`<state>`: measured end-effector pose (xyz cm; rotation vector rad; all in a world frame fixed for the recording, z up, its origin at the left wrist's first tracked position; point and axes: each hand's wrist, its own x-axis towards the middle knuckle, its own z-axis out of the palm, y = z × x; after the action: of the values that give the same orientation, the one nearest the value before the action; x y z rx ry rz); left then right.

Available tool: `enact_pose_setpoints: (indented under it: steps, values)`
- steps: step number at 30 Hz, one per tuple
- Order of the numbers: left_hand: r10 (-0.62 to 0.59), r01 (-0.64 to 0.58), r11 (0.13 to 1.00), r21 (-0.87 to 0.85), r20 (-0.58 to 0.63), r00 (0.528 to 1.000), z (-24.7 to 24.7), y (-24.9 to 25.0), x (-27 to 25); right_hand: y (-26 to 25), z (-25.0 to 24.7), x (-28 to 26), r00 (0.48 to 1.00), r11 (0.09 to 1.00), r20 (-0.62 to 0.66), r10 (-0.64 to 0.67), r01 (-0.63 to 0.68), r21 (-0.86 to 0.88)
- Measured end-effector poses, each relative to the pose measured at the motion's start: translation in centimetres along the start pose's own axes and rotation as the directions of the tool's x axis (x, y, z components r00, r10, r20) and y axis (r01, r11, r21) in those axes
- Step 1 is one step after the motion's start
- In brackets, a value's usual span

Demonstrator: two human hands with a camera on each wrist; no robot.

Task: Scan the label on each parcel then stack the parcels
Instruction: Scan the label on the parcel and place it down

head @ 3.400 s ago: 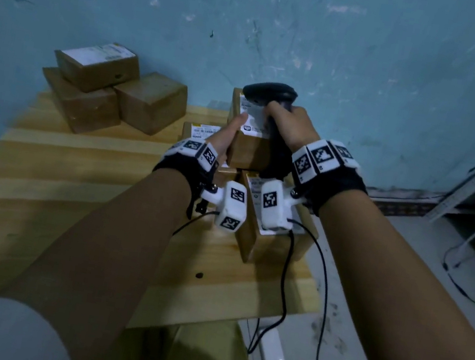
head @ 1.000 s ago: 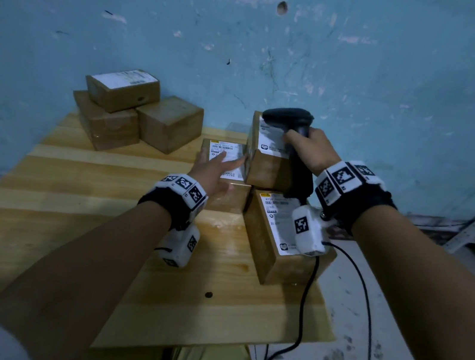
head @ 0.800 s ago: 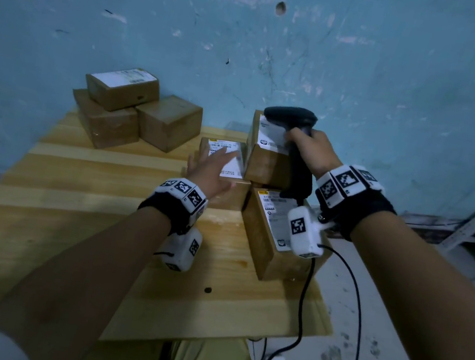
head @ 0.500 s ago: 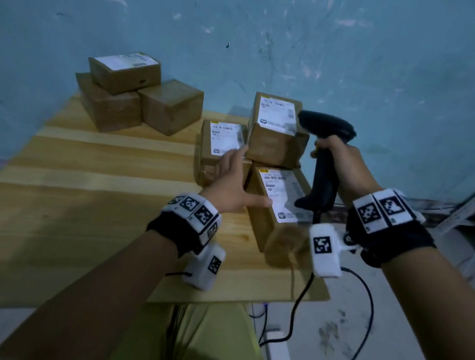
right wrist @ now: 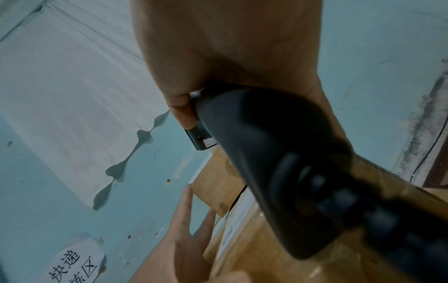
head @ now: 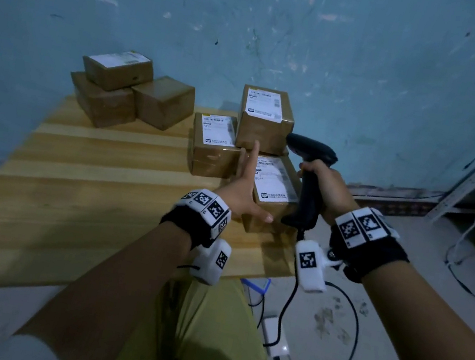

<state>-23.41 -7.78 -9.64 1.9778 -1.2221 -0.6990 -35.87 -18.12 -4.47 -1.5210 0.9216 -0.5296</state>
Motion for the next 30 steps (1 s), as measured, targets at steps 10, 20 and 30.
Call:
enact_pose_setpoints:
  steps: [10,20,30]
  values:
    - [-0.014,0.013,1.000,-0.020,-0.065,0.998,-1.3,-1.0,-0.1,-0.2,1.8,-0.9,0.997,0.999,0.064,-0.049,0.050,-0.004]
    - [-0.025,0.011,0.995,-0.098,-0.142,0.989,-3.1,-1.5,-1.7,-2.4,5.1,-2.2,0.972,0.971,0.112,-0.206,0.218,-0.102]
    - [-0.115,0.044,0.980,-0.196,-0.365,0.924,-10.6,-6.5,-5.2,-5.7,14.7,-0.5,0.941,0.953,0.299,-0.157,0.224,-0.205]
